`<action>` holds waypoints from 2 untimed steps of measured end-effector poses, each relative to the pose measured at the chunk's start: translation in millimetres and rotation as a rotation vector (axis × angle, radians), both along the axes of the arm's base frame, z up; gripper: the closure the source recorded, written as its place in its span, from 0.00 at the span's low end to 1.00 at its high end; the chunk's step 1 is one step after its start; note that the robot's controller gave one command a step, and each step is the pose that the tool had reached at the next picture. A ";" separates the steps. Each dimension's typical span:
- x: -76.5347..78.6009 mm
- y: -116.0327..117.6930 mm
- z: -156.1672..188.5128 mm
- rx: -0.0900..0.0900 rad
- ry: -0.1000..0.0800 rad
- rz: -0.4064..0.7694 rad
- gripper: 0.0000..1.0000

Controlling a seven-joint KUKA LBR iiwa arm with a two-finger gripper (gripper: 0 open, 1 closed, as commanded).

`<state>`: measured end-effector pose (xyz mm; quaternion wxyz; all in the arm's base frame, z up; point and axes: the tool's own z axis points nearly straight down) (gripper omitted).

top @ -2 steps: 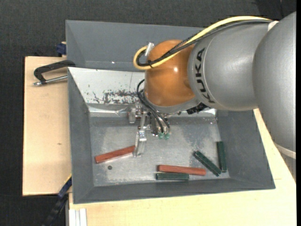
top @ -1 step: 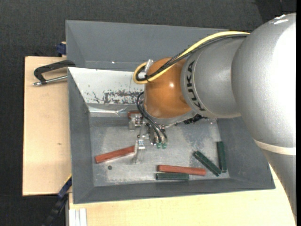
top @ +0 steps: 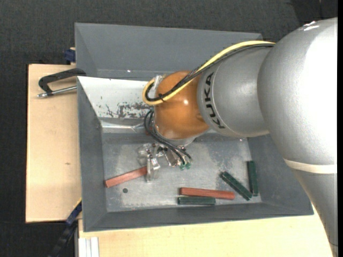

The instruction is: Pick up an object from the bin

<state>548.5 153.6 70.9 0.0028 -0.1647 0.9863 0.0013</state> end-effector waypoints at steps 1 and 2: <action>0.0 -0.3 -0.1 0.000 0.000 0.000 1.00; -12.0 -29.9 127.3 -0.001 -0.001 0.010 1.00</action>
Offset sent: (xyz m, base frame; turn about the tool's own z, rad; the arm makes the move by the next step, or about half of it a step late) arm -0.0132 -0.0309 0.1263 -0.0111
